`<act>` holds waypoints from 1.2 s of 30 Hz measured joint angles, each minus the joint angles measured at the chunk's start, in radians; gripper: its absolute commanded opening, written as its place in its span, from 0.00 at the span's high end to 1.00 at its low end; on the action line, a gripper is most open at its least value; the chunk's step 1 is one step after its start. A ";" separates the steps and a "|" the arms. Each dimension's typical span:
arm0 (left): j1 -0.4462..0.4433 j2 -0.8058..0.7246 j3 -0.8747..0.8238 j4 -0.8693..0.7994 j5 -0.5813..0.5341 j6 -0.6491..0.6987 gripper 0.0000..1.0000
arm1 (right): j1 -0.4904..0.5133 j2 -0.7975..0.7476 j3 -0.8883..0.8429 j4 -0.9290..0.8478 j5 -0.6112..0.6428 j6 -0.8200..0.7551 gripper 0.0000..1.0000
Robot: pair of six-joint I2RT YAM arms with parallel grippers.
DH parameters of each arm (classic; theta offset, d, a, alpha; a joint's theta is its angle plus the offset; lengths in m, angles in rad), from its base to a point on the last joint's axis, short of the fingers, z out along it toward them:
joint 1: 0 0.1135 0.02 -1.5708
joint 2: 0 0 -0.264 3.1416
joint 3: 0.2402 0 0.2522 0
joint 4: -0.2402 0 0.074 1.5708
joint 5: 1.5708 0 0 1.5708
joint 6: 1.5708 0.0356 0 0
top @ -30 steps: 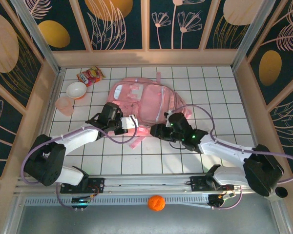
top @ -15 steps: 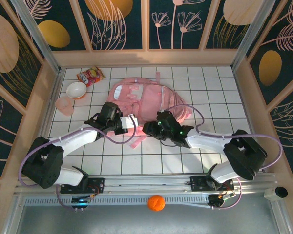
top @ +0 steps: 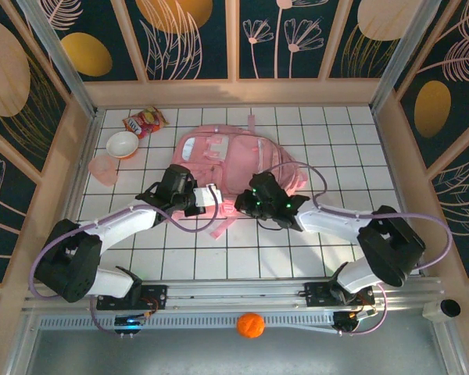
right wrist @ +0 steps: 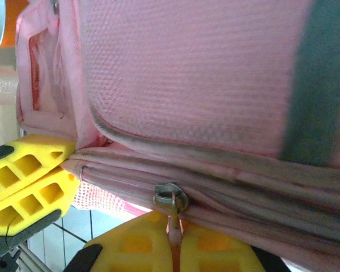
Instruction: Pack the student bag
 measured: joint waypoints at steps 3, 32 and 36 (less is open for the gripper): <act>0.000 0.000 0.000 0.002 0.000 0.000 1.00 | -0.033 -0.060 -0.033 -0.045 -0.001 -0.011 1.00; 0.068 -0.315 -0.060 0.026 -0.267 -1.211 0.40 | -0.189 -0.238 -0.137 -0.177 -0.109 -0.238 1.00; 0.069 -0.293 -0.175 0.059 -0.304 -1.458 0.41 | -0.166 -0.235 -0.137 -0.175 -0.105 -0.236 1.00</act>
